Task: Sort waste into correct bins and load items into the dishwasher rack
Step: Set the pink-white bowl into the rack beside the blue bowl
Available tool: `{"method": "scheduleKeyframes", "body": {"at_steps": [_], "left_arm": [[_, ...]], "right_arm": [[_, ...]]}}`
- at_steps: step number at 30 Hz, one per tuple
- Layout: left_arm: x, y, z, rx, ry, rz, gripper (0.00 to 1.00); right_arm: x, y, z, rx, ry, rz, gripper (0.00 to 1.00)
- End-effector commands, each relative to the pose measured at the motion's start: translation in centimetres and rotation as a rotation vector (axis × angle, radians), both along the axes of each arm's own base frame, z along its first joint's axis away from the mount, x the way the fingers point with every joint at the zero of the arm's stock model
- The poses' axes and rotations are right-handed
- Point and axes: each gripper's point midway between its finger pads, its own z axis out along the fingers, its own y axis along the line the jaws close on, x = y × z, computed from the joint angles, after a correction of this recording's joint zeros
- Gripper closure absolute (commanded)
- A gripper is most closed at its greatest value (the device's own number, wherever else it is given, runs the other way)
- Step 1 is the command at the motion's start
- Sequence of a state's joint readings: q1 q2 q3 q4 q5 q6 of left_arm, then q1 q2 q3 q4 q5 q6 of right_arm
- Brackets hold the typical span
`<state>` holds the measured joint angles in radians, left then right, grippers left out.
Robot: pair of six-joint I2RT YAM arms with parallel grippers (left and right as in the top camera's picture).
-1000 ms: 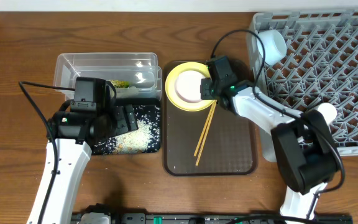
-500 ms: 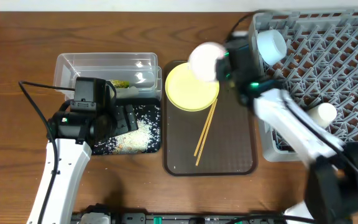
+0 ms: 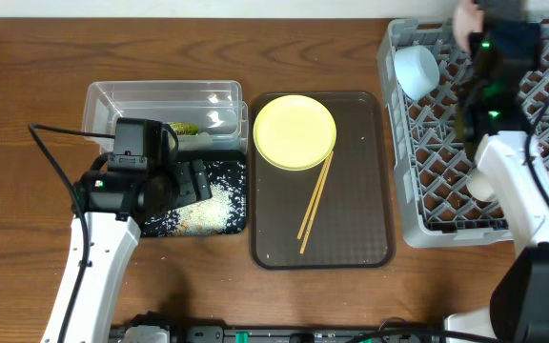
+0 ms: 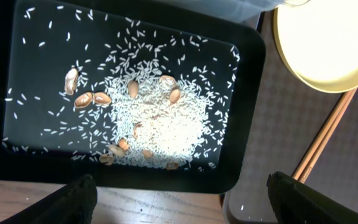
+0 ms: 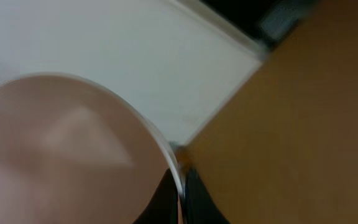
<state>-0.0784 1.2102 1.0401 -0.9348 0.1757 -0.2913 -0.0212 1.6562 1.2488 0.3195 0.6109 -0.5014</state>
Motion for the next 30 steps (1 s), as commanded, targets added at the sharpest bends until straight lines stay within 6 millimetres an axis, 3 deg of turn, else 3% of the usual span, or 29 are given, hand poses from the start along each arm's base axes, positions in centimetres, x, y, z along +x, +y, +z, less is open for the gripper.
{"method": "scheduleKeyframes", "body": {"at_steps": [1,5,8,13,18,23,30], "left_arm": [[0.1,0.4,0.1,0.013,-0.002,0.017,0.1],[0.1,0.4,0.1,0.013,-0.001,0.017,0.1],[0.1,0.4,0.1,0.012,-0.002,0.017,0.11],[0.1,0.4,0.1,0.012,-0.003,0.017,0.11],[0.1,0.4,0.1,0.012,-0.003,0.017,0.11],[0.1,0.4,0.1,0.012,-0.002,0.017,0.11],[0.1,0.4,0.1,0.012,-0.002,0.017,0.11]], "right_arm": [[0.3,-3.0,-1.3,-0.105,0.073,-0.061,0.99],[1.4,-5.6,-3.1,-0.169,0.092,-0.106,0.99],[2.3,-6.5,-5.8,-0.187,0.133,-0.117,0.99],[3.6,-6.6,-10.6,-0.176,0.203,-0.107,0.99],[4.8,-5.3,-13.9,-0.174,0.225,-0.085,0.99],[4.9,-4.4,-15.7,-0.178,0.259,-0.099,0.99],[5.1,-3.5,-15.6,-0.183,0.251,-0.099,0.99]]}}
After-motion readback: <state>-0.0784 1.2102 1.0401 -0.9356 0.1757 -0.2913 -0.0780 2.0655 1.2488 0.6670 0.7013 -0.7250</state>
